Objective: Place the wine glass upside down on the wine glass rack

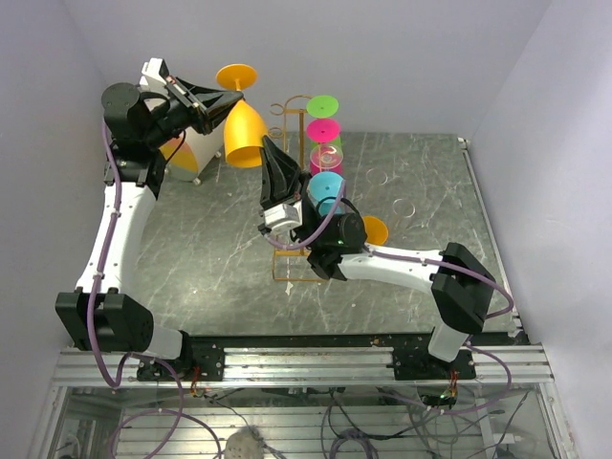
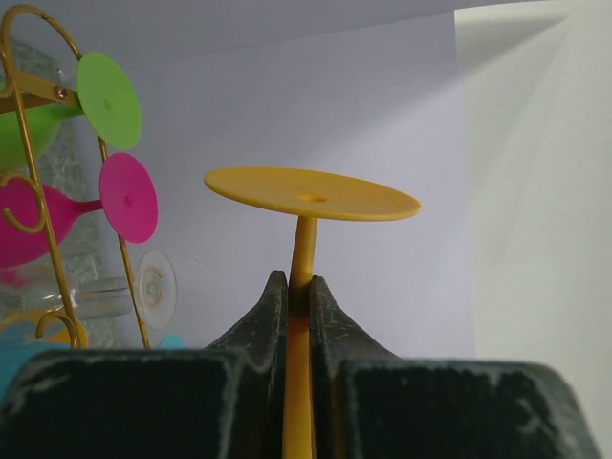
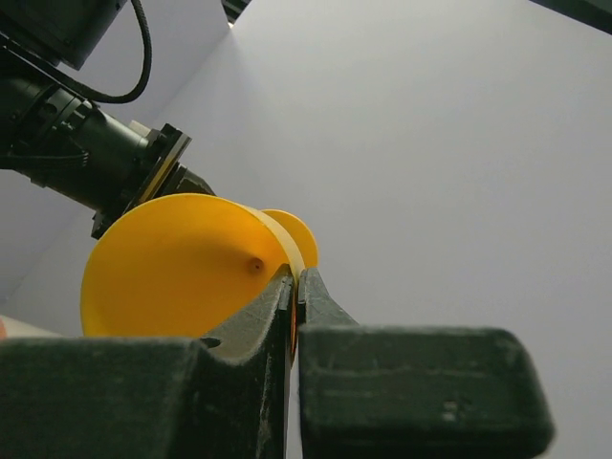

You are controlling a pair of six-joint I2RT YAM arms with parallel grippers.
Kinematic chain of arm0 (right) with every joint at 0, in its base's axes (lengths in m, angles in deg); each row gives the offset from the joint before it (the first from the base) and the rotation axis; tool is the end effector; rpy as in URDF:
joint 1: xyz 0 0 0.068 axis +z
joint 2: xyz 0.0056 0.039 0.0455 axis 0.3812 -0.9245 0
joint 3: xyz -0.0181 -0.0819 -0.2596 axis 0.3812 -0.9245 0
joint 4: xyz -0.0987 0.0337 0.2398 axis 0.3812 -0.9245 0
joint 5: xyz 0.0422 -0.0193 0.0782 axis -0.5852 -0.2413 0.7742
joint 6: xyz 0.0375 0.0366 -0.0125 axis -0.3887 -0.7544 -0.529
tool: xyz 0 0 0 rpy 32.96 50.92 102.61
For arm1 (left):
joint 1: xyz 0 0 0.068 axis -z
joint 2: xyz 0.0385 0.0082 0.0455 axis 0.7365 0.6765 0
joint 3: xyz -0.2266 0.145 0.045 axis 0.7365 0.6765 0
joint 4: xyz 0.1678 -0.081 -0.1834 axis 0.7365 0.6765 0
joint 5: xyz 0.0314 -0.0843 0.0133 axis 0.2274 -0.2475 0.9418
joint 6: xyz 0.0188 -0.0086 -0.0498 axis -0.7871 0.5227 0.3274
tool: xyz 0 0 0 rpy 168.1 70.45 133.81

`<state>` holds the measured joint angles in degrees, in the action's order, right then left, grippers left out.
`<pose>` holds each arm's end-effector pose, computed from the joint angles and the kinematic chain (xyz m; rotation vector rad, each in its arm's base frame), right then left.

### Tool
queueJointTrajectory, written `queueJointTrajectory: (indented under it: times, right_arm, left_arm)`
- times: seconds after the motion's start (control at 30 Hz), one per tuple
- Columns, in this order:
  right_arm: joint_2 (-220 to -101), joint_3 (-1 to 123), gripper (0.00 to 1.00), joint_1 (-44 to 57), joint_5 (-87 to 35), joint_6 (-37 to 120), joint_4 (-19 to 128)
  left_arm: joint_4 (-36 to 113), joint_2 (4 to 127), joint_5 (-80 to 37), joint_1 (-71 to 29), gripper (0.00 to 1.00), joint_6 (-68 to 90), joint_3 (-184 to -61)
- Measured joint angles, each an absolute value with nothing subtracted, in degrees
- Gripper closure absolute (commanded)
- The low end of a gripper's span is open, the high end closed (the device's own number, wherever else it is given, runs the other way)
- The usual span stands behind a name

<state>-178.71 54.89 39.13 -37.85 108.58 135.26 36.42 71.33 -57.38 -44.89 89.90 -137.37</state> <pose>0.1809 0.3277 0.3905 -0.5628 0.3983 -0.0108 0.3138 -0.0388 0.4753 -0.5397 1.6598 -1.7962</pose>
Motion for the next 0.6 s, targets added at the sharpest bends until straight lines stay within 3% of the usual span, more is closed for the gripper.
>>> queueJointTrajectory:
  times: [0.17,0.23,0.4,0.6]
  right_arm:
    - [-178.7,54.4,1.00,39.3,-37.6,108.2,135.9]
    - [-178.7,54.2,1.00,39.4,-37.6,108.0,136.1]
    - [-178.4,53.6,1.00,39.4,-36.9,107.3,136.4]
    - [-177.5,52.2,0.40,40.0,-36.0,106.1,135.6]
  left_arm:
    - [34.5,71.3,-58.3,-44.9,0.83,90.9,-136.9]
    - [34.5,71.3,-58.5,-45.0,0.92,90.8,-136.9]
    - [32.5,71.3,-59.2,-45.0,0.93,90.9,-136.9]
    - [26.8,71.3,-59.9,-45.3,0.93,88.1,-137.0]
